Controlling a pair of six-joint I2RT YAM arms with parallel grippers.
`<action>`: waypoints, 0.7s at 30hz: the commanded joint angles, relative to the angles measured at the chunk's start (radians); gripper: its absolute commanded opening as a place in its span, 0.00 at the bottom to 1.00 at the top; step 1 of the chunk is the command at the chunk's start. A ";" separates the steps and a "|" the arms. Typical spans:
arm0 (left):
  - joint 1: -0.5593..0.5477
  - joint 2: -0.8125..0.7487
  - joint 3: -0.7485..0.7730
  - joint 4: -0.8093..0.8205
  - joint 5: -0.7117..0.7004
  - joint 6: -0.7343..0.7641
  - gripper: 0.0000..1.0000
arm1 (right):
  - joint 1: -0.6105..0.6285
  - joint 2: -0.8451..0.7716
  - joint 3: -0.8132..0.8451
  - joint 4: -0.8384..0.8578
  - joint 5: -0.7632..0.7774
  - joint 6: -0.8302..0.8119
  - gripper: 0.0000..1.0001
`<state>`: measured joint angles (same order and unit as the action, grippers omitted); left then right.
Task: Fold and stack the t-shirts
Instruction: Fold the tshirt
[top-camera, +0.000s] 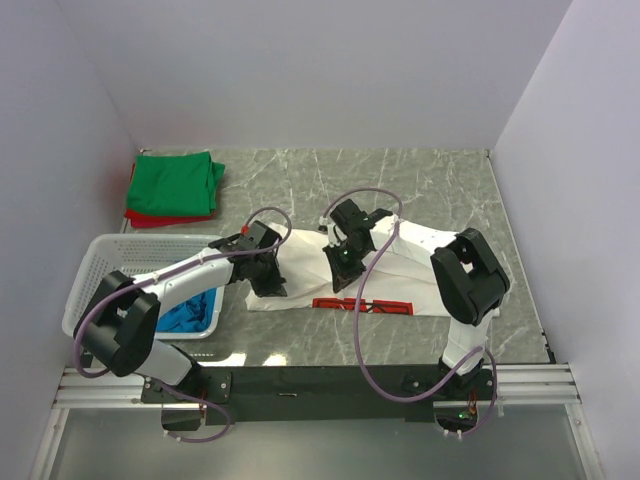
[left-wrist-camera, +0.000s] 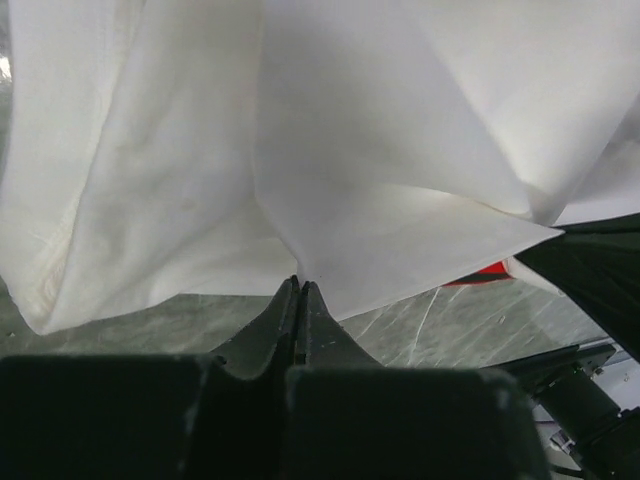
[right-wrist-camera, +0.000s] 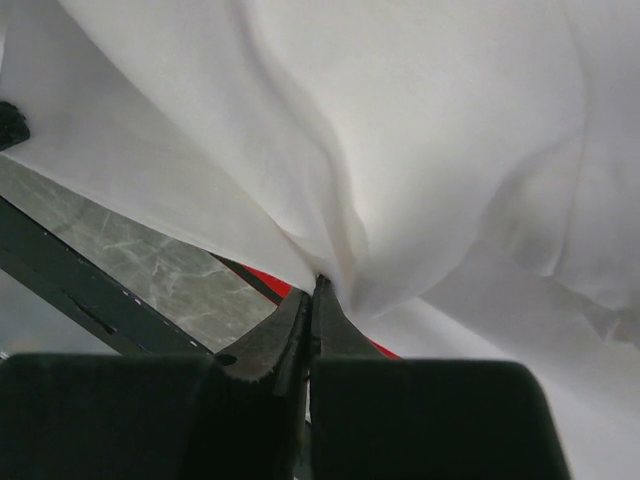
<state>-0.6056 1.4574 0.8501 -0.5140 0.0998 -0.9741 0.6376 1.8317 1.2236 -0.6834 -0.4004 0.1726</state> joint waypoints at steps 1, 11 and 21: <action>-0.010 -0.040 -0.002 -0.006 0.021 -0.018 0.01 | 0.014 -0.049 -0.001 -0.033 0.021 -0.024 0.00; -0.029 -0.075 -0.028 -0.055 0.015 -0.049 0.19 | 0.043 -0.060 -0.018 -0.047 0.020 -0.039 0.06; -0.029 -0.201 0.000 -0.146 0.003 -0.077 0.68 | 0.048 -0.178 -0.010 -0.113 0.072 -0.050 0.36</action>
<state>-0.6319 1.2846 0.8177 -0.6254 0.1154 -1.0378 0.6811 1.7351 1.1889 -0.7563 -0.3557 0.1318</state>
